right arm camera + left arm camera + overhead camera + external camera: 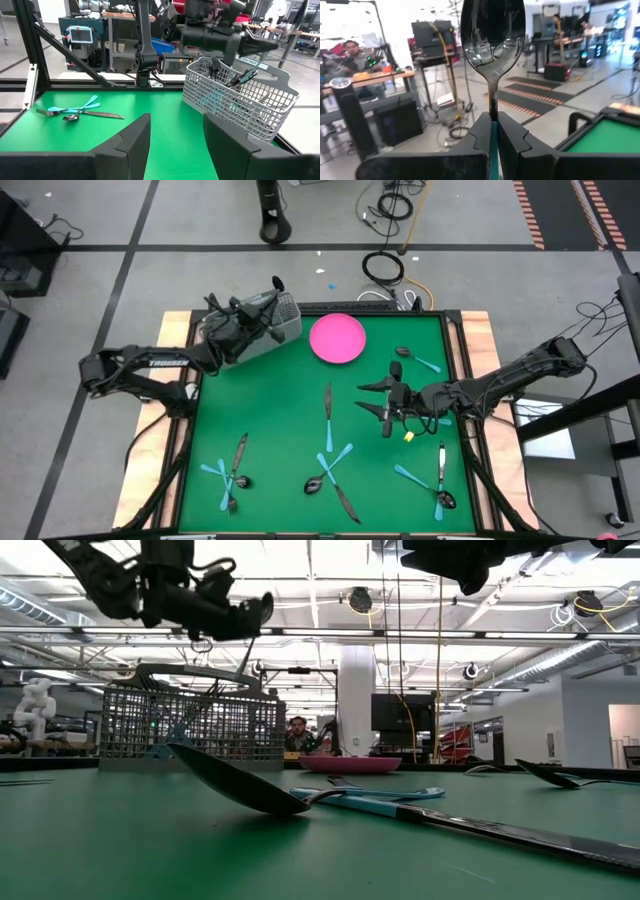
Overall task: Sort silverware
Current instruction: Put the blue spoon into the gray silverware holder
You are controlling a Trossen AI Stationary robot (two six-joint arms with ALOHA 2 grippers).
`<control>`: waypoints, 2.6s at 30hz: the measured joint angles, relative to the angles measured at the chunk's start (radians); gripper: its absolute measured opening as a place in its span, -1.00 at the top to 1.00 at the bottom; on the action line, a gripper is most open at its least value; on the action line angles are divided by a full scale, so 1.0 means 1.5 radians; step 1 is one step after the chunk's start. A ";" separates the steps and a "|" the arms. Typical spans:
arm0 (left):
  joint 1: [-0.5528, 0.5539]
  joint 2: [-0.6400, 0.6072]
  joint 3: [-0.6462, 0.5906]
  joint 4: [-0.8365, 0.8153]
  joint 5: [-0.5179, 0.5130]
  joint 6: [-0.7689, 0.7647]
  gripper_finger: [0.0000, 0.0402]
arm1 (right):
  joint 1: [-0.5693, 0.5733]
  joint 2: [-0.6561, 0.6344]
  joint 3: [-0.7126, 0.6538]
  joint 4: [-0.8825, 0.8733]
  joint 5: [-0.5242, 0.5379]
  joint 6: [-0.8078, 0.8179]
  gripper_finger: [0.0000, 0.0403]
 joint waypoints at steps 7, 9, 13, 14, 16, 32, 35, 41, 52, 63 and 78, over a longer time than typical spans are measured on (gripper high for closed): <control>0.045 0.041 0.000 0.002 0.020 -0.002 0.94 | 0.000 0.000 0.000 -0.018 0.001 -0.004 0.15; 0.057 0.050 0.000 0.002 0.042 -0.014 0.94 | 0.000 0.000 0.000 -0.021 0.001 -0.004 0.15; 0.080 0.069 0.000 0.001 0.051 -0.032 0.94 | 0.000 0.000 0.000 -0.023 0.001 -0.004 0.15; 0.086 0.073 0.000 -0.001 0.052 -0.035 0.94 | 0.000 0.000 0.000 -0.023 0.001 -0.004 0.15; 0.095 0.079 0.000 -0.003 0.052 -0.037 0.94 | 0.000 0.000 0.000 -0.023 0.001 -0.004 0.15; 0.117 0.079 0.000 -0.071 0.025 -0.102 0.93 | -0.018 0.000 0.000 -0.020 0.001 -0.021 0.15; 0.117 0.079 0.000 -0.099 -0.008 -0.123 0.90 | -0.023 0.000 0.000 -0.010 0.001 -0.022 0.15; 0.097 0.079 0.000 -0.108 0.017 -0.124 0.72 | -0.027 0.000 0.000 0.005 0.001 -0.041 0.15; 0.037 0.063 0.009 -0.094 0.024 -0.123 0.47 | -0.027 0.000 0.000 0.009 0.001 -0.051 0.15; -0.081 -0.128 0.030 -0.163 0.072 -0.172 0.40 | -0.026 0.000 0.000 0.048 -0.003 -0.059 0.15; -0.448 -0.194 0.031 -0.503 -0.022 -0.344 0.40 | -0.024 0.000 -0.001 0.097 -0.006 -0.062 0.15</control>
